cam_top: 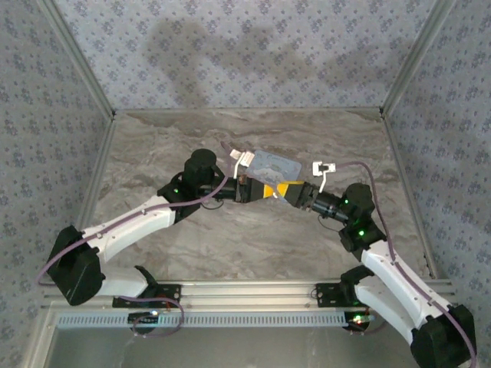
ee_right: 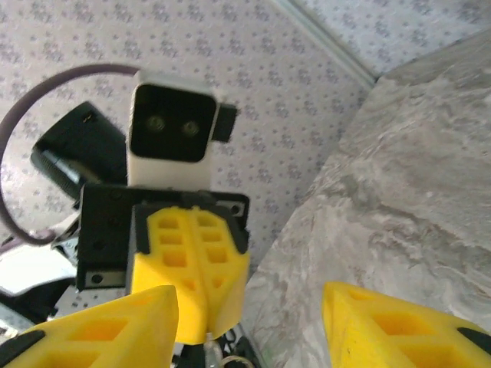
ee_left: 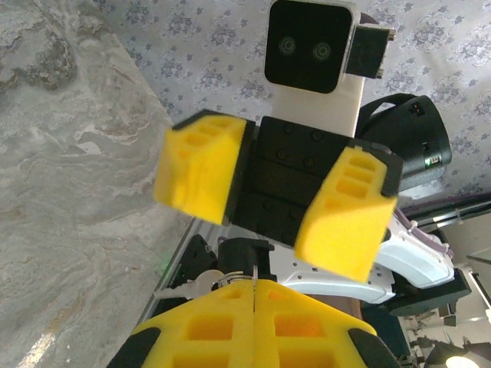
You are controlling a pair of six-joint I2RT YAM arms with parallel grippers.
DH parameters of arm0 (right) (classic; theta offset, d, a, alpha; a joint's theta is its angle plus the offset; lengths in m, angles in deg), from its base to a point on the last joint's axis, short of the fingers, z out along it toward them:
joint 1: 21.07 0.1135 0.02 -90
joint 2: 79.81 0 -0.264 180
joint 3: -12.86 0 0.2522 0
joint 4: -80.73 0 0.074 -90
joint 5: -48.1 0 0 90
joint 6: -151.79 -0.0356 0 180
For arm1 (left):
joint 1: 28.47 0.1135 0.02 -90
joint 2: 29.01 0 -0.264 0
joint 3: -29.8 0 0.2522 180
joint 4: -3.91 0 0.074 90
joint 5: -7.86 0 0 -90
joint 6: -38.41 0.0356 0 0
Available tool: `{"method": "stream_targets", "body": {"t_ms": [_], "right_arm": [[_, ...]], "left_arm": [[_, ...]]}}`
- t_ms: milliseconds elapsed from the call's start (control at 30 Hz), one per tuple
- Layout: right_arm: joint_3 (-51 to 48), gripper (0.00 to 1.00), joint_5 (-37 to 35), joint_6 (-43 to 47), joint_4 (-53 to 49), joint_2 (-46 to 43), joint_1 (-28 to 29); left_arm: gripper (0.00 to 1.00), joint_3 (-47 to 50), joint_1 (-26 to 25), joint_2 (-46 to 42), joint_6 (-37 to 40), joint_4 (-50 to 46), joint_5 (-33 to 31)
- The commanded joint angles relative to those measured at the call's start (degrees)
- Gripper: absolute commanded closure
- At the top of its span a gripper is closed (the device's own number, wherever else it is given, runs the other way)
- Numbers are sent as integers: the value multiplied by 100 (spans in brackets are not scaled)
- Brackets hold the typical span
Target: Unlock the padlock with the key
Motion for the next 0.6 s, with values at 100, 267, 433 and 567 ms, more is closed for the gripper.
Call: {"method": "stream_targets", "body": {"t_ms": [100,267,433,567], "right_arm": [[292,57,374,169,145,146,221],[247,58,432,204,48,105,233],[169,56,432,221,-16,-37,244],[194,67,424,292,-125,-43,288]], "left_arm": [[100,-138,65,-10,37,145,174],[100,-87,122,-67,11,175,148],[100,-43,167,-117,10,171,139],[100,-34,164,-102,-34,225,164]]}}
